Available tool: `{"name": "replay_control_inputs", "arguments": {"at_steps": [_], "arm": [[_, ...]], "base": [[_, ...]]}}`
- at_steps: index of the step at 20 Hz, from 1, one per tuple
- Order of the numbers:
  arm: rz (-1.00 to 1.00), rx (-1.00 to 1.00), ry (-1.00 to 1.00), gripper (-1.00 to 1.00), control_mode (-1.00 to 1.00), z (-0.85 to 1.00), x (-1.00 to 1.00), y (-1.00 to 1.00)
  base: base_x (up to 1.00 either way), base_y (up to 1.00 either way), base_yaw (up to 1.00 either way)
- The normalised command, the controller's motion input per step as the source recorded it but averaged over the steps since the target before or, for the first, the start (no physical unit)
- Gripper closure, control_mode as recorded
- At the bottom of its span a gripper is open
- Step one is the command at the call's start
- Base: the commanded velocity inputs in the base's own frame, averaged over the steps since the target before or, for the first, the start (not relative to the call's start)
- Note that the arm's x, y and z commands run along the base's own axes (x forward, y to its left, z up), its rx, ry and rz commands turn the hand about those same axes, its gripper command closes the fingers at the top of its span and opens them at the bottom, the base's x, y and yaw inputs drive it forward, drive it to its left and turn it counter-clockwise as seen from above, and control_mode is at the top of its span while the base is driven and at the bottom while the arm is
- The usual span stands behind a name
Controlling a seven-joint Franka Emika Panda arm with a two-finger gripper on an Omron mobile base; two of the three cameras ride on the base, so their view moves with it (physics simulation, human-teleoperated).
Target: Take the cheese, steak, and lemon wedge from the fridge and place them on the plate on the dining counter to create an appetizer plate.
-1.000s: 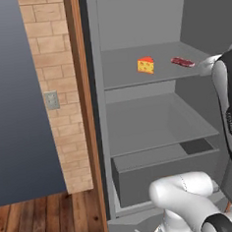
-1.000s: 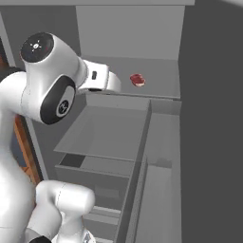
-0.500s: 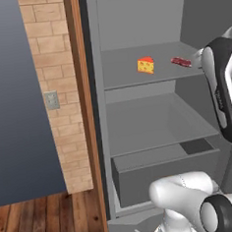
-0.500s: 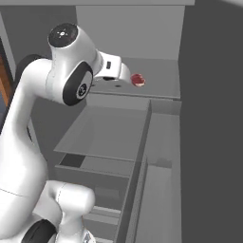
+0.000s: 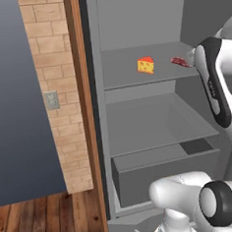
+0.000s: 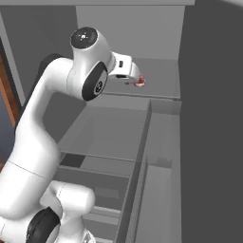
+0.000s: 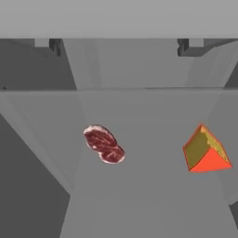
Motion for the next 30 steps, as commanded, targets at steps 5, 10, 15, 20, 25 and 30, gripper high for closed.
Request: {"name": "replay_control_inputs", "arguments": {"at_steps": [5, 10, 15, 20, 25, 30], "arm": [[0.07, 0.00, 0.00, -1.00, -1.00, -0.06, 0.45, -0.07], [0.10, 0.00, 0.02, -1.00, -1.00, -0.18, 0.34, -0.24], [0.08, 0.00, 0.07, -1.00, -1.00, -0.14, 0.44, -0.15], [0.06, 0.00, 0.10, -1.00, -1.00, -0.12, 0.51, 0.00], [0.06, 0.00, 0.09, -1.00, -1.00, -0.14, 0.46, -0.07], [0.05, 0.00, 0.04, -1.00, -1.00, -0.14, 0.35, -0.26]], "base": [[0.00, 0.00, 0.00], [0.00, 0.00, 0.00], [0.00, 0.00, 0.00], [0.00, 0.00, 0.00], [0.00, 0.00, 0.00], [0.00, 0.00, 0.00]]}}
